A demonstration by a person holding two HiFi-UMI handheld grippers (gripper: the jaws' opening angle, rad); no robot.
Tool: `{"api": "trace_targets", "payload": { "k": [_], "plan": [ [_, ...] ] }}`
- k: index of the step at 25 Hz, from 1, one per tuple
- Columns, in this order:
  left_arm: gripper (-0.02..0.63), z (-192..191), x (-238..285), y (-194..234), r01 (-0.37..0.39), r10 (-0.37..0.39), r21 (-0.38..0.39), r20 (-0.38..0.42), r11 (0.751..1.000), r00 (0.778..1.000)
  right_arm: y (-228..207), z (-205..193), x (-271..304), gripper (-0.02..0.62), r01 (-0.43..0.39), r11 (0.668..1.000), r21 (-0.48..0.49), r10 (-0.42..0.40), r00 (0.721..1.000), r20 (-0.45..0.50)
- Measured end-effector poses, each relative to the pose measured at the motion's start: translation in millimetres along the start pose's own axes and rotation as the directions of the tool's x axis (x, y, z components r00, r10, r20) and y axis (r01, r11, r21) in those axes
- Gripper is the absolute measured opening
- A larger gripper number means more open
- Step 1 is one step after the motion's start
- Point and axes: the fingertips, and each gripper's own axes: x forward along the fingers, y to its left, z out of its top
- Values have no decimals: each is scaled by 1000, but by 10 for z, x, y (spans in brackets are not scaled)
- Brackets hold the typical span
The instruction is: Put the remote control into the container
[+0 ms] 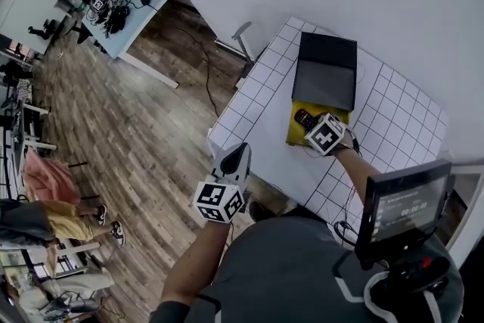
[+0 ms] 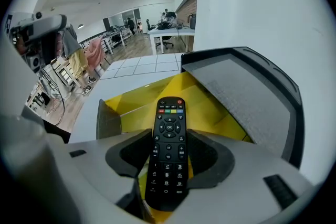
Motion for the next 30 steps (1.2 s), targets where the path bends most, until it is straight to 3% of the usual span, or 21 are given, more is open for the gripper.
{"api": "trace_targets", "payload": {
  "k": [7, 14, 20, 30],
  "plan": [
    [9, 30, -75, -77, 28, -28, 0, 21, 1000, 999, 2, -11, 11, 216, 9, 1000, -20, -9, 1000, 4],
    [9, 77, -206, -94, 40, -40, 13, 45, 999, 998, -101, 42, -199, 256, 98, 995, 9, -98, 992, 75],
    [9, 116, -314, -153, 70, -69, -2, 81, 998, 994, -58, 188, -678, 256, 164, 984, 69, -175, 963, 204],
    [9, 317, -572, -190, 114, -121, 55, 138, 992, 983, 445, 551, -1400, 255, 152, 975, 163, -205, 900, 385]
  ]
}}
